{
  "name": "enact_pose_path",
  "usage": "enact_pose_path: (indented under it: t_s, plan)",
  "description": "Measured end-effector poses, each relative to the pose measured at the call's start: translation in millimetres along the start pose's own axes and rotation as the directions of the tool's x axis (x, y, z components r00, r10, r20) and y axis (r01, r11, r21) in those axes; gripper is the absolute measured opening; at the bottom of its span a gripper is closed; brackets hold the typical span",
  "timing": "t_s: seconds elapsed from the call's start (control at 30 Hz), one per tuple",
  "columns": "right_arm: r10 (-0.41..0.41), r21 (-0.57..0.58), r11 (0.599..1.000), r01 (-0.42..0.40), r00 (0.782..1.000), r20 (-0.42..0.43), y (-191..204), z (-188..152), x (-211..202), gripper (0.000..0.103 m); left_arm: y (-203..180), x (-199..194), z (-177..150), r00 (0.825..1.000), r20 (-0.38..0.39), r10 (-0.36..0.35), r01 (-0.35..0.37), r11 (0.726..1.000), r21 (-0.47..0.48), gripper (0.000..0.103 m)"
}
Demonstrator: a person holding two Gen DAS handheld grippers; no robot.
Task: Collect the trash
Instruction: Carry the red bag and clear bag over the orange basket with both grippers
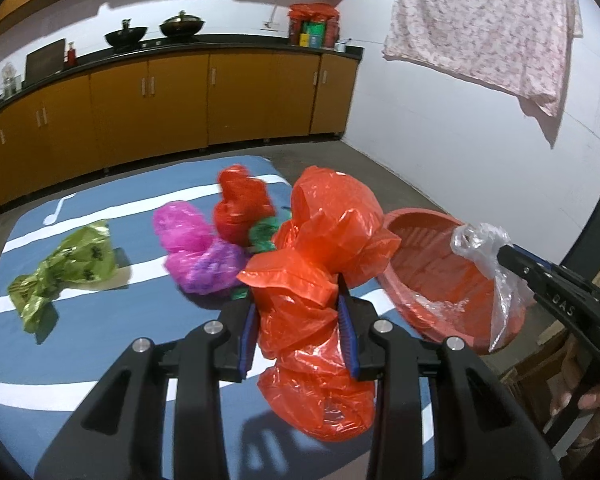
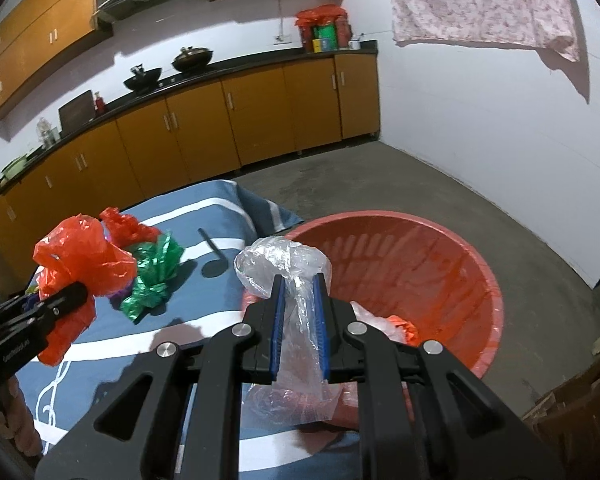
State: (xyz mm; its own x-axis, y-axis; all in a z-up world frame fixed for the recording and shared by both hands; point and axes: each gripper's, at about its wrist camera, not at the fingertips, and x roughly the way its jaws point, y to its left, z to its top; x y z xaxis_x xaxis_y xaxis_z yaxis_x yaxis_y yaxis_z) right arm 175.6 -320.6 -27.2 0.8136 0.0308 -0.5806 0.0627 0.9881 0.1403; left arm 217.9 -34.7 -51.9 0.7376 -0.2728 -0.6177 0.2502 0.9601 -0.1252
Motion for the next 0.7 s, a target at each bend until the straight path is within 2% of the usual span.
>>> enact_pose_path:
  t_s: [0.7]
  plan:
    - [-0.079, 0.103, 0.992, 0.076, 0.996, 0.028, -47.1, 7.6, 6.3, 0.015, -54.4, 32.6, 5.5, 0.995, -0.027, -0.098, 0.099, 0.993, 0.066, 0.034]
